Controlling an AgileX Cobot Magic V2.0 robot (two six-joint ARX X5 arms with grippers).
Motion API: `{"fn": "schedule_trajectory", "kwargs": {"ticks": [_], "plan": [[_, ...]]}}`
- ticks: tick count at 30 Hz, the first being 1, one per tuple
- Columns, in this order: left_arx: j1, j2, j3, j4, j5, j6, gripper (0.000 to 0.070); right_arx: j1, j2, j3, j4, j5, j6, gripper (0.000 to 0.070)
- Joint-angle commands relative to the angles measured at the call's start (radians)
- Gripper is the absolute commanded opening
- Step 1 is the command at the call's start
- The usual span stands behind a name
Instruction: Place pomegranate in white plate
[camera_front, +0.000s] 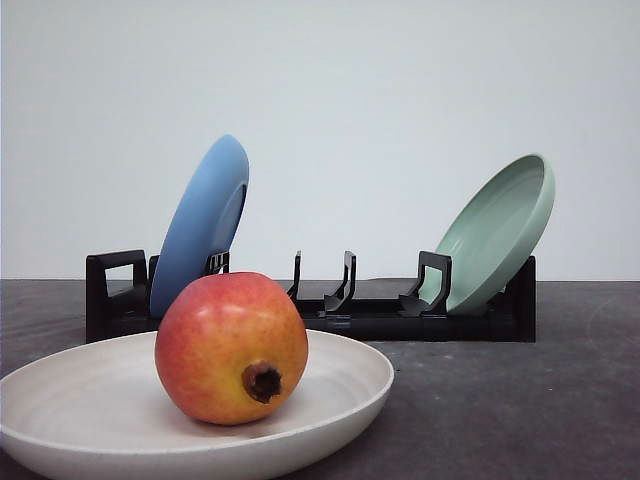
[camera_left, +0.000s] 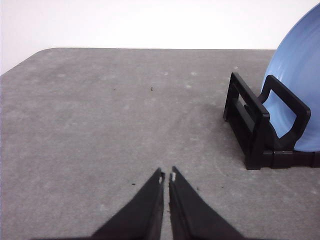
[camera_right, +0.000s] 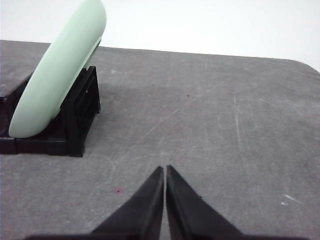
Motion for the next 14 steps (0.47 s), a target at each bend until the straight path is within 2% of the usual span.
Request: {"fn": "schedule_trajectory", "kwargs": {"ticks": [1,14], "plan": [[0.002,-0.002,-0.011,-0.001,0.002,0.004,0.0,-0.001,-0.001,-0.003,0.006,0.001,-0.005,0.0001],[0.002,-0.002,-0.011,-0.001,0.002,0.004,0.0,-0.001,-0.001,-0.003,0.006,0.001,-0.005,0.0]]}}
